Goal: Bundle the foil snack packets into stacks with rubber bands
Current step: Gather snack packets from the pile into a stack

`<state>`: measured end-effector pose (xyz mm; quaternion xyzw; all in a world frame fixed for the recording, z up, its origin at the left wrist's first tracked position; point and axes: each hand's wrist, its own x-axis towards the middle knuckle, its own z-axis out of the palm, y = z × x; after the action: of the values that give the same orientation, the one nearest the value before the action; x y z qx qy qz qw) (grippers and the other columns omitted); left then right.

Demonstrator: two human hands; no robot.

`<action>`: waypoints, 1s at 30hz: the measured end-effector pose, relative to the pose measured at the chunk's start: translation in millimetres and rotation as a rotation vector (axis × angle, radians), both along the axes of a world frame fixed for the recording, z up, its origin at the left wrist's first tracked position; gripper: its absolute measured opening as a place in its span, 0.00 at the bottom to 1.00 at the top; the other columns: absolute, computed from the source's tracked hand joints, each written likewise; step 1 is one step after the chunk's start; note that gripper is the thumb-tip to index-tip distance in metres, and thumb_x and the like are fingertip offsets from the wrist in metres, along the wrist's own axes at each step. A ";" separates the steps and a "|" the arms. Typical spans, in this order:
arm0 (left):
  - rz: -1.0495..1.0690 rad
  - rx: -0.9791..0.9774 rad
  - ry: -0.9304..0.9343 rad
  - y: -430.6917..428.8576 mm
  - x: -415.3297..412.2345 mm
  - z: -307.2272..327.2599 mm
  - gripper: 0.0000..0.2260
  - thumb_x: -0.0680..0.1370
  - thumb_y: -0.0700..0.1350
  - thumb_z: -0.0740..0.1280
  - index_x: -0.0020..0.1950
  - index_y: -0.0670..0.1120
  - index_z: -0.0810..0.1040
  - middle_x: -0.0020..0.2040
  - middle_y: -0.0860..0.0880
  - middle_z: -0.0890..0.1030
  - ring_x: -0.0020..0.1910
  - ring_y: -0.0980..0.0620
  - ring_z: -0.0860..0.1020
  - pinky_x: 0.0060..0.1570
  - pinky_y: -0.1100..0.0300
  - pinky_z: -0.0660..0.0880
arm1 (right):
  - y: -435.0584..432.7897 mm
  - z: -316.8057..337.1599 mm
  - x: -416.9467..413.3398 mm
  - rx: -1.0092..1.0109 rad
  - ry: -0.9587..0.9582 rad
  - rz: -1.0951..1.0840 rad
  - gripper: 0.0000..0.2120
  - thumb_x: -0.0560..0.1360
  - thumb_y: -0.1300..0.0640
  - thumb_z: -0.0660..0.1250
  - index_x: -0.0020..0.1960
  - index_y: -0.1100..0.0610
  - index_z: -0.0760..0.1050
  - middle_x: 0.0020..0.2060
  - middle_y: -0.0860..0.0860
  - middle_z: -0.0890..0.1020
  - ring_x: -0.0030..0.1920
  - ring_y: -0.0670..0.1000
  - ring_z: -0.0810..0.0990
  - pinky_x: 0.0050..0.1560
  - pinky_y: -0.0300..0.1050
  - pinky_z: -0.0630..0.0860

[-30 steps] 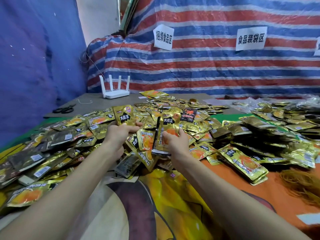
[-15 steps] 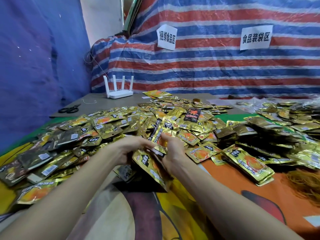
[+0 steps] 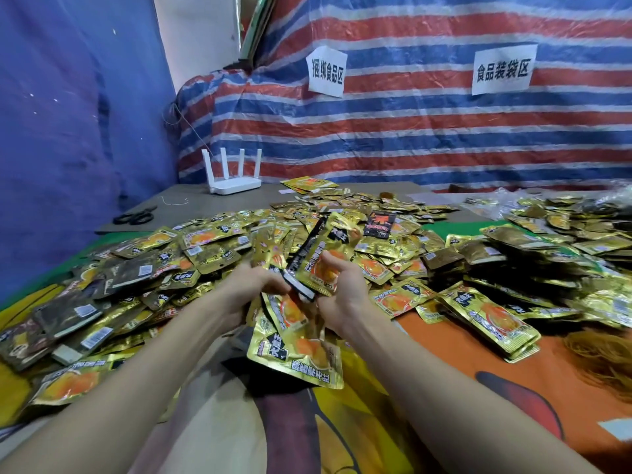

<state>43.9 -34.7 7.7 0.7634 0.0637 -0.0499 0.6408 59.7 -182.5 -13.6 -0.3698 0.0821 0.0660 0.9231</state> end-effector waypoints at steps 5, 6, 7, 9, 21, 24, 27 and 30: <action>0.017 -0.059 -0.200 11.8 16.7 13.6 0.10 0.76 0.32 0.64 0.57 0.35 0.73 0.53 0.39 0.84 0.47 0.49 0.84 0.51 0.48 0.78 | -15.7 -0.9 0.4 -0.226 -0.108 -0.082 0.13 0.77 0.62 0.69 0.61 0.59 0.74 0.48 0.57 0.81 0.45 0.54 0.80 0.42 0.47 0.77; 0.022 -0.059 -0.238 12.6 15.9 17.5 0.13 0.76 0.32 0.63 0.60 0.33 0.73 0.53 0.41 0.85 0.51 0.47 0.84 0.56 0.44 0.77 | -17.8 -1.5 0.2 -0.265 -0.119 -0.080 0.14 0.78 0.62 0.68 0.62 0.61 0.73 0.48 0.58 0.81 0.45 0.55 0.79 0.43 0.48 0.76; 0.041 -0.045 -0.288 13.3 14.6 20.7 0.14 0.75 0.34 0.64 0.60 0.34 0.74 0.51 0.43 0.86 0.54 0.45 0.83 0.60 0.42 0.76 | -19.0 0.3 -2.6 -0.315 -0.135 -0.088 0.13 0.78 0.62 0.68 0.62 0.62 0.73 0.48 0.58 0.81 0.46 0.55 0.79 0.43 0.49 0.76; 0.099 -0.031 -0.399 12.6 11.1 24.2 0.14 0.70 0.40 0.66 0.53 0.37 0.76 0.47 0.44 0.85 0.54 0.43 0.83 0.62 0.43 0.74 | -22.6 1.5 -5.9 -0.382 -0.189 -0.084 0.11 0.79 0.64 0.65 0.61 0.61 0.73 0.49 0.57 0.83 0.46 0.57 0.81 0.43 0.49 0.77; 0.046 -0.199 -0.656 -61.7 -23.2 -8.7 0.30 0.63 0.54 0.80 0.58 0.48 0.71 0.46 0.53 0.84 0.45 0.60 0.83 0.44 0.68 0.77 | 3.4 -7.5 -37.6 -0.294 -0.313 0.082 0.26 0.86 0.41 0.48 0.68 0.57 0.76 0.56 0.55 0.85 0.54 0.51 0.86 0.49 0.43 0.83; 0.022 -0.171 -0.657 -65.8 -22.1 -11.2 0.29 0.66 0.60 0.80 0.59 0.50 0.73 0.52 0.46 0.82 0.50 0.54 0.82 0.49 0.63 0.79 | 1.8 -10.0 -42.9 -0.175 -0.315 0.090 0.25 0.86 0.42 0.50 0.69 0.55 0.76 0.59 0.54 0.84 0.60 0.53 0.83 0.59 0.50 0.79; 0.042 -0.115 -0.615 -68.5 -21.0 -17.6 0.30 0.64 0.68 0.74 0.59 0.54 0.74 0.58 0.44 0.78 0.56 0.49 0.80 0.57 0.55 0.78 | 5.2 -14.4 -45.1 -0.061 -0.319 0.088 0.24 0.86 0.45 0.50 0.67 0.57 0.78 0.62 0.55 0.83 0.64 0.54 0.81 0.65 0.52 0.77; 0.024 -0.175 -0.573 -69.0 -21.2 -18.7 0.31 0.64 0.65 0.79 0.59 0.55 0.71 0.53 0.47 0.81 0.51 0.52 0.82 0.50 0.62 0.78 | 7.1 -17.0 -46.7 0.050 -0.340 0.098 0.26 0.86 0.47 0.50 0.58 0.57 0.85 0.59 0.56 0.84 0.62 0.53 0.82 0.66 0.51 0.76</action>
<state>22.8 -103.6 -11.0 0.6874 -0.1152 0.1700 0.6966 13.0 -175.4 -30.7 -0.3560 -0.0952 0.0495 0.9283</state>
